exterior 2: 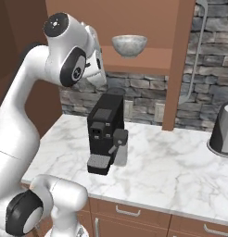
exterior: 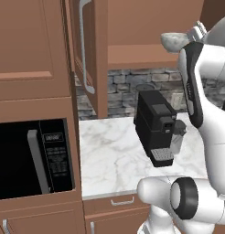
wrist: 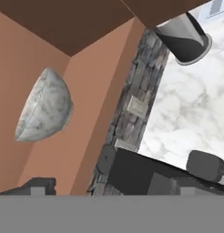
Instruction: Take the smaller bowl and place it next to the appetizer plate on the dining counter , and place the larger bowl next to the plate with cooked food.
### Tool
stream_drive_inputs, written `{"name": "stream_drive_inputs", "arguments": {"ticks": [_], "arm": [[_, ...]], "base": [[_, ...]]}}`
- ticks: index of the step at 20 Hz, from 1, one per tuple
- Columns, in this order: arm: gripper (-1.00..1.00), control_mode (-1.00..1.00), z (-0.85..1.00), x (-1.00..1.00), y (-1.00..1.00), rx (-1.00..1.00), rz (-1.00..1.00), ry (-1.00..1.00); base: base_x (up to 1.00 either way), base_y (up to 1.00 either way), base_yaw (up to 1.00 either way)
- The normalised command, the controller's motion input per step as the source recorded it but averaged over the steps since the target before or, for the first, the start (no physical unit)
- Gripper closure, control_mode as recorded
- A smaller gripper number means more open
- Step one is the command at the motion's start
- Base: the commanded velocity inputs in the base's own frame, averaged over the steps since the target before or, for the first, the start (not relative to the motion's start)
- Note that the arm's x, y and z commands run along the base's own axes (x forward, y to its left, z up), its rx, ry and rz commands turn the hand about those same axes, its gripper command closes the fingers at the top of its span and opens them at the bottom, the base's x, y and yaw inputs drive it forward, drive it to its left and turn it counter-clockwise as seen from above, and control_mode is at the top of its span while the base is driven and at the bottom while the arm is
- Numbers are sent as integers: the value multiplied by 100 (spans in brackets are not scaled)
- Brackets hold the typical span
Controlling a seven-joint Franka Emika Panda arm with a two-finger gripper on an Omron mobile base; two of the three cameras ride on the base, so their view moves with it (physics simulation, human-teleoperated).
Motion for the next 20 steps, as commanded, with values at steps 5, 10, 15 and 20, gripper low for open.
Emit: {"name": "stream_drive_inputs", "arguments": {"ticks": [5, 10, 15, 20], "arm": [[-100, -100, -1, -1, 0, -5, 25, -16], [-100, -100, 0, -9, 0, -17, 11, -18], [-100, -100, 1, -1, 0, -20, 5, -11], [-100, -100, 19, 5, 0, -12, 0, 3]], "base": [[0, 0, 0], [0, 0, 0], [0, 0, 0], [0, 0, 0]]}}
